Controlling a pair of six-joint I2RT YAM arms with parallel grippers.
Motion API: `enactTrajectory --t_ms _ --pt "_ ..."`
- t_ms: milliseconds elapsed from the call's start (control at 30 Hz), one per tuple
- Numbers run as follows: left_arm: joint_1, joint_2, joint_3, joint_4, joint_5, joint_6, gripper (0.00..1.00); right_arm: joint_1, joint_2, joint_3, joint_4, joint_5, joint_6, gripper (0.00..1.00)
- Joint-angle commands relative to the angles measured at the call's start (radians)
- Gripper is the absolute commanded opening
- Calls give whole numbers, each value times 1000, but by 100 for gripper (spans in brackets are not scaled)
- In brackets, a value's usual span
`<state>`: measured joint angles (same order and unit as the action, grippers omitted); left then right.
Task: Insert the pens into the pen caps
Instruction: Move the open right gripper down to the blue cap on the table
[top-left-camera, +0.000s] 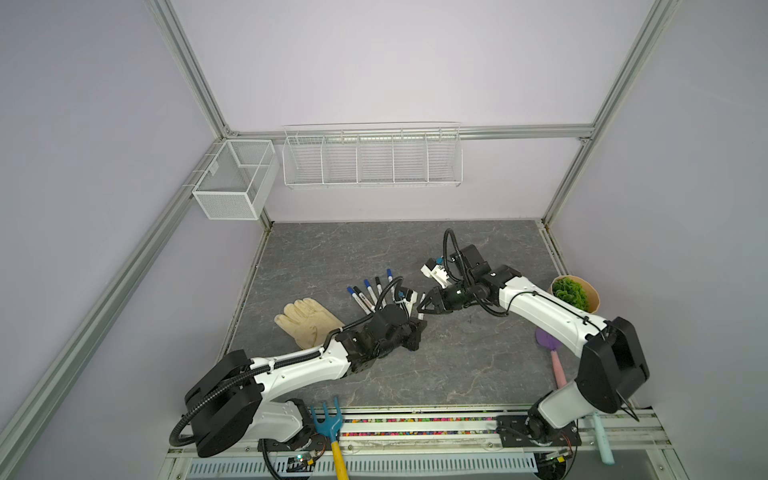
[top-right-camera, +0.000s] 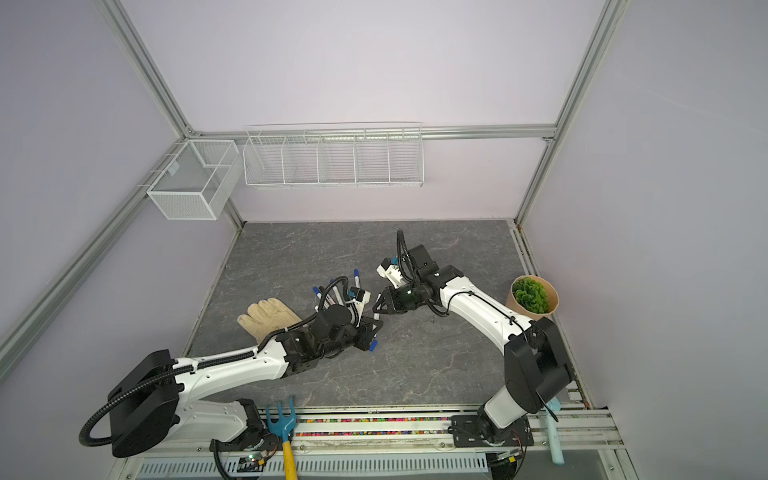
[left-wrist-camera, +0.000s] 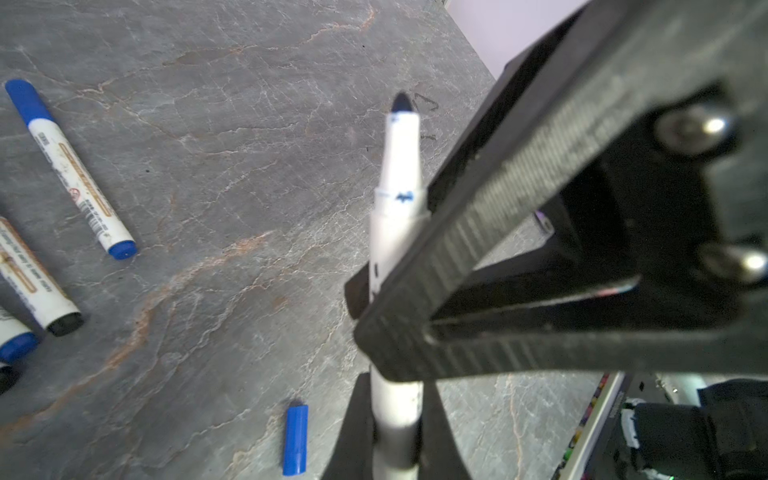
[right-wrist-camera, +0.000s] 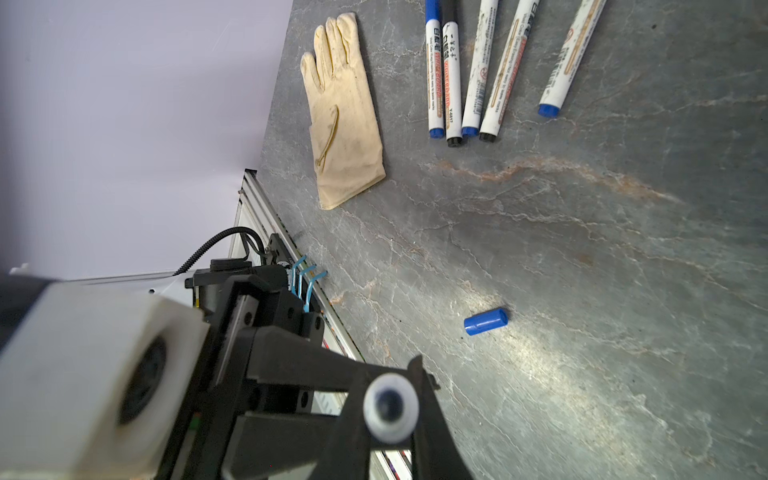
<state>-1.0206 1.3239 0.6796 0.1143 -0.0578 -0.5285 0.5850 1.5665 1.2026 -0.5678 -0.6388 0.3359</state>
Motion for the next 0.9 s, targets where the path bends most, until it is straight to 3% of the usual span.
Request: enactTrajectory --t_ms 0,133,333,867 --pt "1 -10 19 -23 -84 -41 0 7 -32 11 -55 -20 -31 23" --pt "2 -78 -39 -65 -269 -139 0 10 -42 -21 -113 14 -69 42" --pt "5 -181 -113 -181 -437 -297 0 32 67 -47 -219 4 -130 44" --pt "5 -362 -207 -287 -476 -299 0 173 412 152 -340 122 -157 44"
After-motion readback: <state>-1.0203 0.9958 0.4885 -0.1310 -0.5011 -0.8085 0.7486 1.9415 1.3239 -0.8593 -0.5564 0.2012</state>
